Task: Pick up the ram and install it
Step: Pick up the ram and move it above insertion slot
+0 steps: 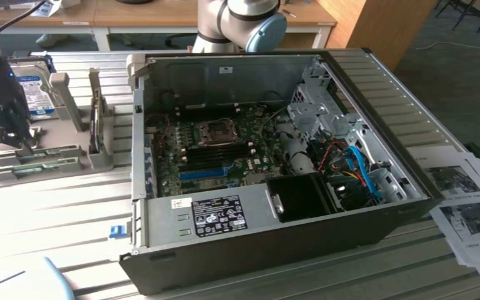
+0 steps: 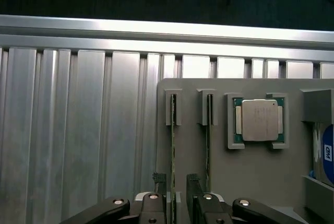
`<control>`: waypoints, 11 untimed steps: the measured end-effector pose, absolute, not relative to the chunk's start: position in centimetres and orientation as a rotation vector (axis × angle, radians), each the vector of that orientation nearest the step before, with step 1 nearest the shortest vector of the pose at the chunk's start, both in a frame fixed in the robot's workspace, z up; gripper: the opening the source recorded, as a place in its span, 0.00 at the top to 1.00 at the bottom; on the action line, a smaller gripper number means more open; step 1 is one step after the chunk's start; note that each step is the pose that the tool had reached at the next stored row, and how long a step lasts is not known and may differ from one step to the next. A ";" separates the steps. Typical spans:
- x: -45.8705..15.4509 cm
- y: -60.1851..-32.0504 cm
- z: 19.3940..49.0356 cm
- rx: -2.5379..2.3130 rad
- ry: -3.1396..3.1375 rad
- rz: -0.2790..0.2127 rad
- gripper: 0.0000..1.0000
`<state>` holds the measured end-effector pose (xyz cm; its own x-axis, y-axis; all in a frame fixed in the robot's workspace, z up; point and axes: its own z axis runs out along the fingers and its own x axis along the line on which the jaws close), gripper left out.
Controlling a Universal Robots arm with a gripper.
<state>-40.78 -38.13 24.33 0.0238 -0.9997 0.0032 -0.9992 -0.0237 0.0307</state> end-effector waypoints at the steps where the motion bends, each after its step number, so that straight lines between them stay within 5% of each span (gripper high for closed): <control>1: -40.8 -38.1 24.3 2.230 -2.178 -0.030 0.71; 11: -40.8 -38.1 23.6 2.230 -2.178 -0.030 0.71</control>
<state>-40.78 -38.13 23.60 0.0238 -0.9997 0.0032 -0.9992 -0.0237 0.0307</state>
